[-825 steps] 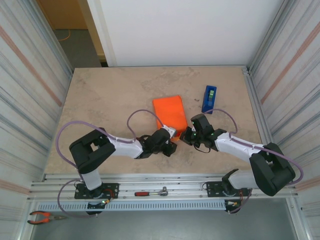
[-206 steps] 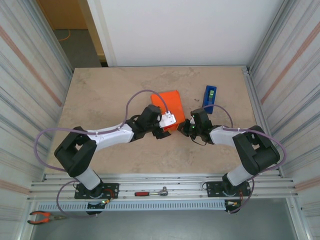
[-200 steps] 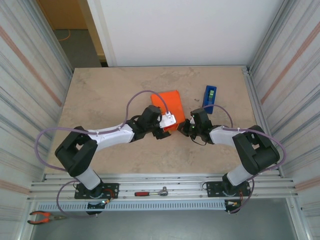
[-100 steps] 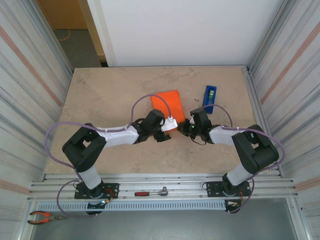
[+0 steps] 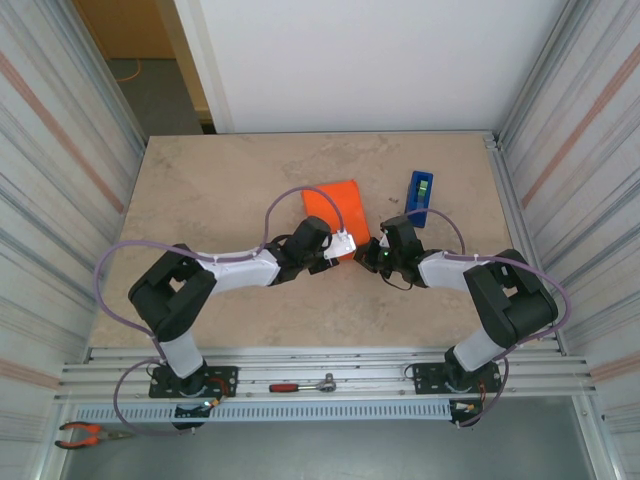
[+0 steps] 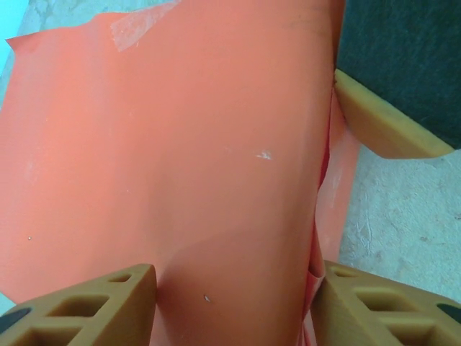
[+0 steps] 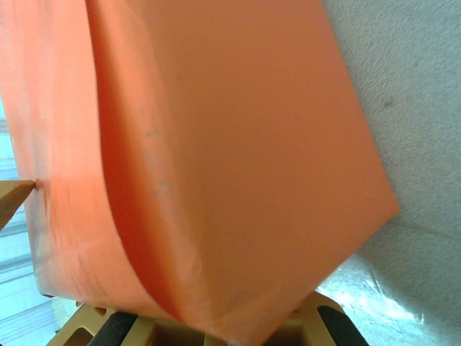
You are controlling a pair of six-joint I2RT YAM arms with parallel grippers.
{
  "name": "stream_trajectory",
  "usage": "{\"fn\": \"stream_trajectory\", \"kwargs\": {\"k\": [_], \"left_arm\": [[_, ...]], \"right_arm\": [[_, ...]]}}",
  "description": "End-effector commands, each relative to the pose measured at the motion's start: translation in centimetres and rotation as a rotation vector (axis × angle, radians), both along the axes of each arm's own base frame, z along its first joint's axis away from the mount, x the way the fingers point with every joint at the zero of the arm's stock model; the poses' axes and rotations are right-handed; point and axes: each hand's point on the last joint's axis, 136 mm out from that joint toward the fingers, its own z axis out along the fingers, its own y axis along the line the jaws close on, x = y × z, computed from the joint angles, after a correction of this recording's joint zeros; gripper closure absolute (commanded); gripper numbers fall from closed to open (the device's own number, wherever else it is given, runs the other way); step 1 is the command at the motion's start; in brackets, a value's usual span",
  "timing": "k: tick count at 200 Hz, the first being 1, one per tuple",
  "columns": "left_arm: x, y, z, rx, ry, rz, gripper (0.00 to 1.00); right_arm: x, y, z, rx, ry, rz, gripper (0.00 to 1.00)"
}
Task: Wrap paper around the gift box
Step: Fifth fold the wrapping paper around the gift box, then tear off the tape with the cutter.
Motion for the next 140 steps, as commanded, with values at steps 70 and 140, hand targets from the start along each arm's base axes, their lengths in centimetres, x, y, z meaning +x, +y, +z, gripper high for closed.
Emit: {"fn": "stream_trajectory", "kwargs": {"k": [70,140], "left_arm": [[-0.4,0.1,-1.1,0.011,0.048,0.004,0.46],[-0.6,0.1,-1.2,0.011,0.056,0.007,0.46]], "right_arm": [[1.5,-9.0,5.8,-0.07,-0.045,-0.173,0.55],[7.1,-20.1,8.4,-0.044,-0.06,-0.453,0.36]]}}
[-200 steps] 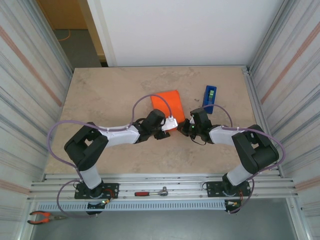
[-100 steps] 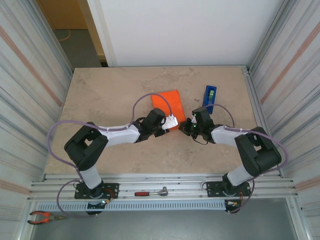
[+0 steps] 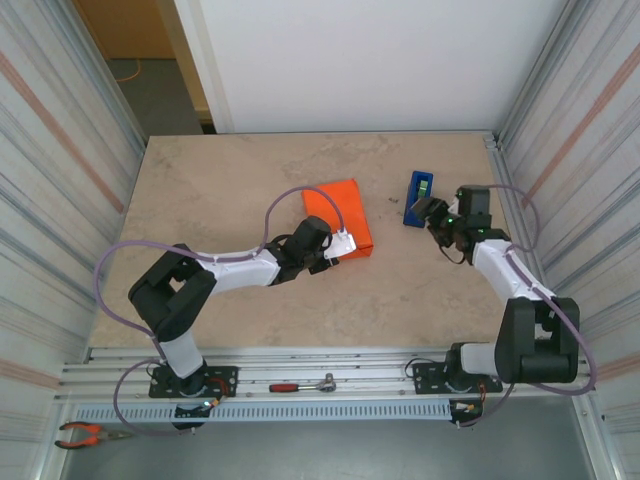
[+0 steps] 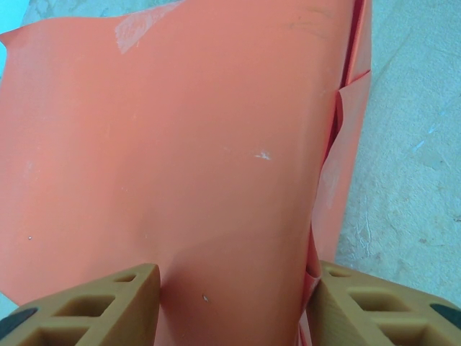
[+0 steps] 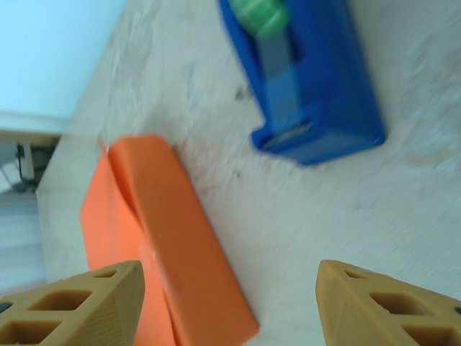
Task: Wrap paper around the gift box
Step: Tear off the tape with the cutter.
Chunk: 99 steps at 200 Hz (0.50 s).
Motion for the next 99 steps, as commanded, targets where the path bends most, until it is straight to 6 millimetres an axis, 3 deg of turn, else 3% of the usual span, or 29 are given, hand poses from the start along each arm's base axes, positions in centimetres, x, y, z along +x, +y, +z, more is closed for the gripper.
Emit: {"fn": "stream_trajectory", "kwargs": {"k": [1,45,99], "left_arm": [[-0.6,0.2,-1.3,0.015,0.056,0.005,0.46],[-0.7,0.3,-1.5,0.019,0.06,0.007,0.47],[-0.6,0.2,-1.5,0.023,0.059,0.003,0.47]], "right_arm": [[0.7,-2.3,-0.9,0.062,0.042,-0.044,0.36],[4.1,-4.5,-0.5,0.186,0.005,-0.013,0.41],[7.1,-3.8,-2.4,0.279,0.008,0.061,0.56]]}}
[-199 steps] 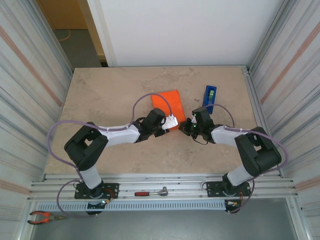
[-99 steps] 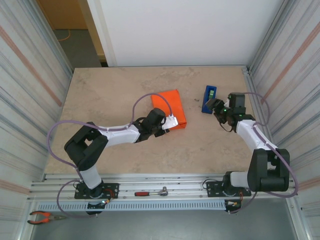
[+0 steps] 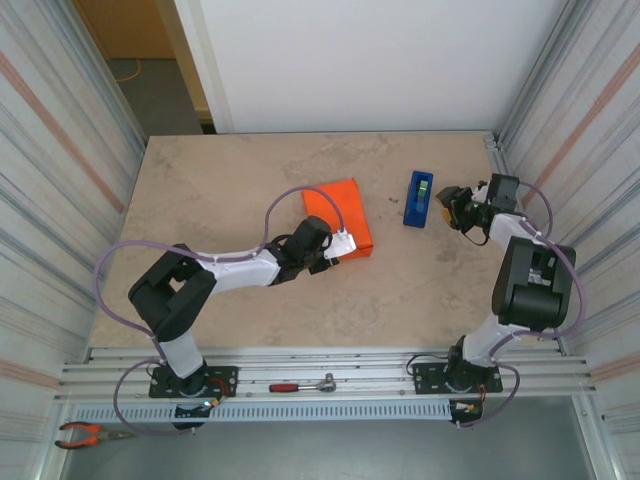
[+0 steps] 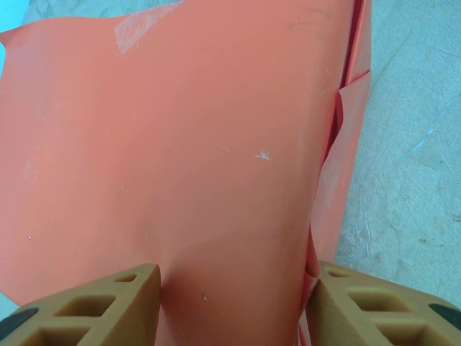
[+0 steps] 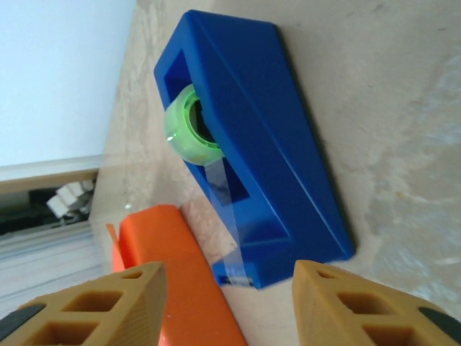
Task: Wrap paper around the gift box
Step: Tear off the tape with the cutter.
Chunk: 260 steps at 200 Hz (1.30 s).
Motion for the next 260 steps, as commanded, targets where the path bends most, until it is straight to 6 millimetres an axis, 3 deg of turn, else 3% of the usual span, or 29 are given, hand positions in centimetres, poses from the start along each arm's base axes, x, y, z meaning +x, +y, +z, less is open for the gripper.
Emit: {"fn": "stream_trajectory", "kwargs": {"k": [1,90,145,260], "left_arm": [[-0.6,0.2,-1.5,0.022,0.059,0.002,0.47],[-0.7,0.4,-1.7,0.028,0.066,0.005,0.48],[-0.7,0.5,-1.8,0.029,0.066,0.007,0.48],[-0.7,0.4,-1.8,0.027,0.067,0.007,0.48]], "right_arm": [[1.3,0.9,0.4,0.063,-0.042,0.059,0.56],[2.7,2.8,-2.0,0.083,-0.008,0.145,0.66],[3.3,3.7,-2.5,0.091,0.002,0.171,0.71],[2.2,3.9,-3.9,0.149,0.012,0.158,0.74]]}}
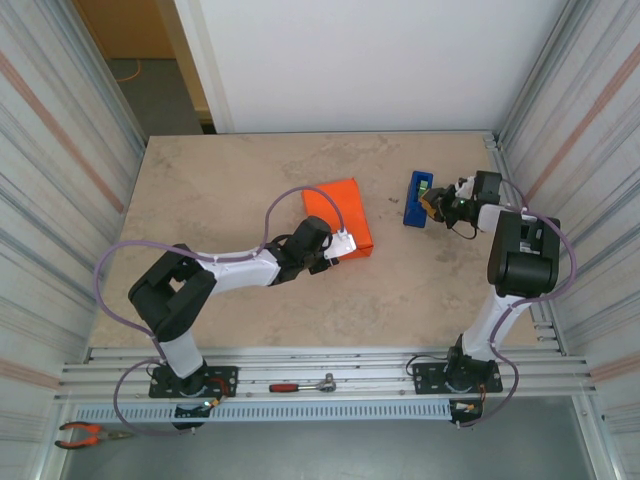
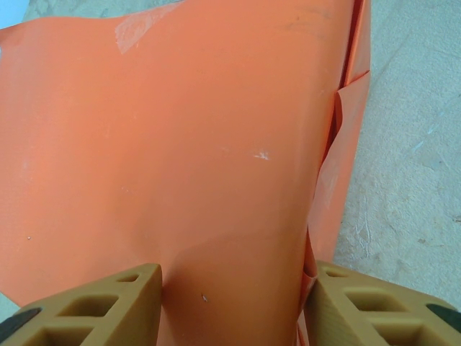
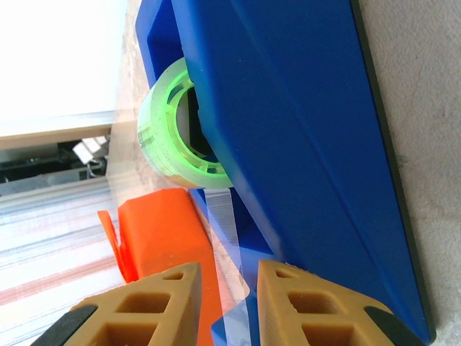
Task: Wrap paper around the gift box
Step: Tear off the tape with the cutter.
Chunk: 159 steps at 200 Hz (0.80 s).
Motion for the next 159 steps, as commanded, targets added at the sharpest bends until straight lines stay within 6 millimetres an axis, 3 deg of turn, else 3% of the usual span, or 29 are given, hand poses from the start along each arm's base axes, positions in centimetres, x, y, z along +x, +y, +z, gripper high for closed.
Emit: {"fn": "stream_trajectory", "kwargs": {"k": [1,88,107,131,159], "left_arm": [[-0.7,0.4,-1.9,0.027,0.067,0.006,0.48],[-0.8,0.4,-1.9,0.028,0.069,0.004,0.49],[-0.8,0.4,-1.9,0.027,0.07,0.005,0.49],[-0.8,0.4,-2.0,0.028,0.071,0.005,0.49],[-0.9,0.4,-2.0,0.029,0.073,0.003,0.49]], "right_arm": [[-0.5,0.4,-0.8,0.047,0.021,0.007,0.74],[-0.9,0.5,-1.2,0.089,0.02,-0.004,0.82],[-1.0,0.5,-1.2,0.092,0.017,-0.004,0.89],[-0.8,0.6,-0.1,0.095,-0.007,-0.003,0.99],[-0.5,0.5,1.9,0.101,-0.044,-0.007,1.0]]}}
